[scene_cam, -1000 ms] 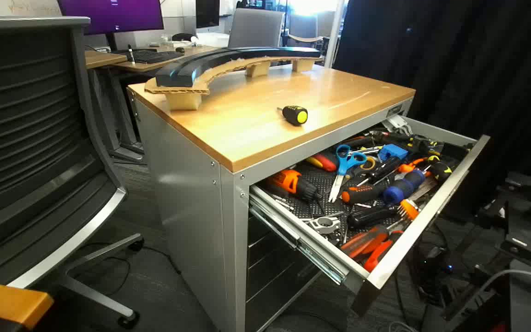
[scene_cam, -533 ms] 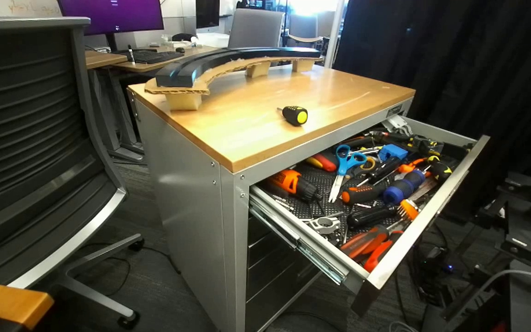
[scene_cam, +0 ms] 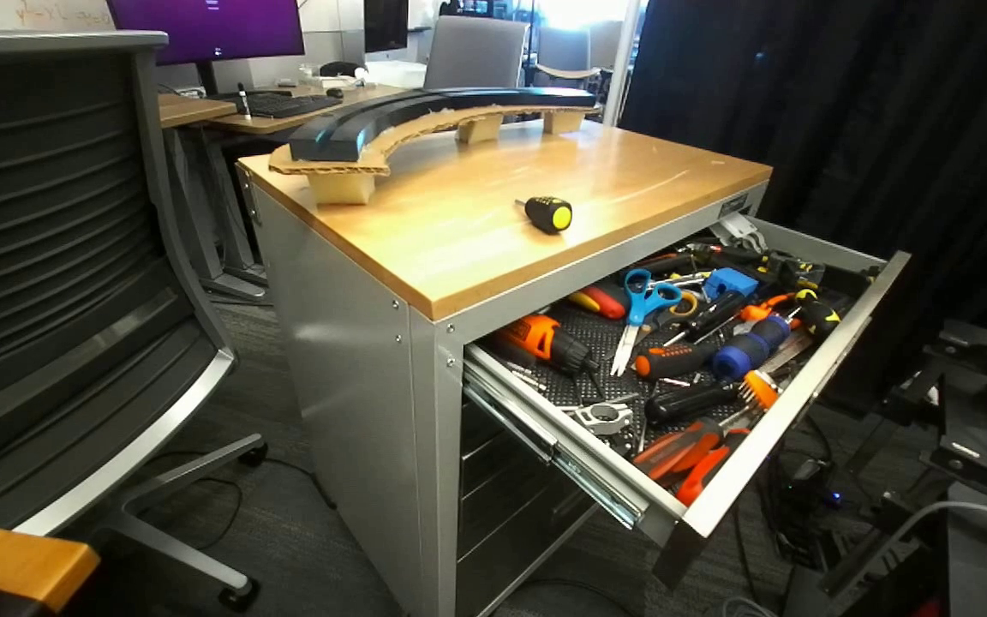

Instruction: Put the screwdriver in the open drawer then close the drawer

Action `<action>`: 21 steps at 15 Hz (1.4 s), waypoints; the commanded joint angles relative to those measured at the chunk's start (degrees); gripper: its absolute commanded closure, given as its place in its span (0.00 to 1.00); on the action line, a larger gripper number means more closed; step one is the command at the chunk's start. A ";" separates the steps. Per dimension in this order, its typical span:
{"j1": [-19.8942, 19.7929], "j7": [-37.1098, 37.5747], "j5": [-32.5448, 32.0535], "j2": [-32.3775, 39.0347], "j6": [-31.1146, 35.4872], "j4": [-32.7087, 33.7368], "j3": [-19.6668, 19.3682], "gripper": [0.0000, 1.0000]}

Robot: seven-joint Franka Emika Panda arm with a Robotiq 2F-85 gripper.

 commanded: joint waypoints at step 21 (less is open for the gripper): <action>14.76 21.01 -15.96 51.88 23.12 33.99 2.81 0.06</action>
